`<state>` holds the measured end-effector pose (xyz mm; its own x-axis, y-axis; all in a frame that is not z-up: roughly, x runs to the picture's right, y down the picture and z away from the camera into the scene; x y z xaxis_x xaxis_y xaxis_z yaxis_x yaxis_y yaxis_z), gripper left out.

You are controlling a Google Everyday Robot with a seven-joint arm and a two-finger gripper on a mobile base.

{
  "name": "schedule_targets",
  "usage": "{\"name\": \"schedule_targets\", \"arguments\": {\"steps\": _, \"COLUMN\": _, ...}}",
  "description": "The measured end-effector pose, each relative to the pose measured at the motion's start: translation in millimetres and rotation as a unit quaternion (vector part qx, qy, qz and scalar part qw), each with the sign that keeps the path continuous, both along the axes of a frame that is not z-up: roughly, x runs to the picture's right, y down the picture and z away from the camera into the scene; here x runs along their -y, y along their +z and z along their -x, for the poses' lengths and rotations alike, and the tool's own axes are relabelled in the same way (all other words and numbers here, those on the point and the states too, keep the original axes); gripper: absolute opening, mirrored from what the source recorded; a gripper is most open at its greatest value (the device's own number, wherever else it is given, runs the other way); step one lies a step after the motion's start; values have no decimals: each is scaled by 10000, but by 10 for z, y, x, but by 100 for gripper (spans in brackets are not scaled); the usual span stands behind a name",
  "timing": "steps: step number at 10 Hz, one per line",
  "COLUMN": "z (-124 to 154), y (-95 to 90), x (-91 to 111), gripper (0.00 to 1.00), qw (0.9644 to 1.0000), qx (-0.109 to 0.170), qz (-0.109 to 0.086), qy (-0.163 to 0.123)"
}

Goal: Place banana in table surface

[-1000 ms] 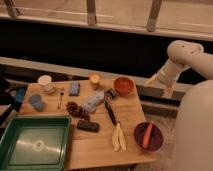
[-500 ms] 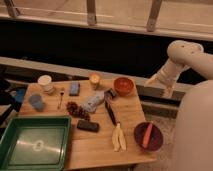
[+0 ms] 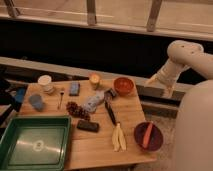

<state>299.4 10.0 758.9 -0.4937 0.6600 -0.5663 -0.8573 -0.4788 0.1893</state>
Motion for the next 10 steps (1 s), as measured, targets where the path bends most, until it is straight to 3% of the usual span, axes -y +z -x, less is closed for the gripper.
{"name": "schedule_targets", "arguments": {"steps": 4, "z": 68, "y": 4, "x": 1, "gripper": 80, "qw": 9998, "qx": 100, "qz": -8, "qy": -190}}
{"name": "schedule_targets", "arguments": {"steps": 6, "z": 397, "y": 79, "x": -59, "gripper": 80, "qw": 9976, "qx": 449, "qz": 69, "qy": -514}}
{"name": "schedule_targets", "arguments": {"steps": 7, "z": 612, "y": 110, "x": -151, "gripper": 80, "qw": 9955, "qx": 644, "qz": 163, "qy": -672}}
{"name": "schedule_targets", "arguments": {"steps": 10, "z": 1211, "y": 169, "x": -659, "gripper": 80, "qw": 9839, "qx": 1298, "qz": 545, "qy": -1101}}
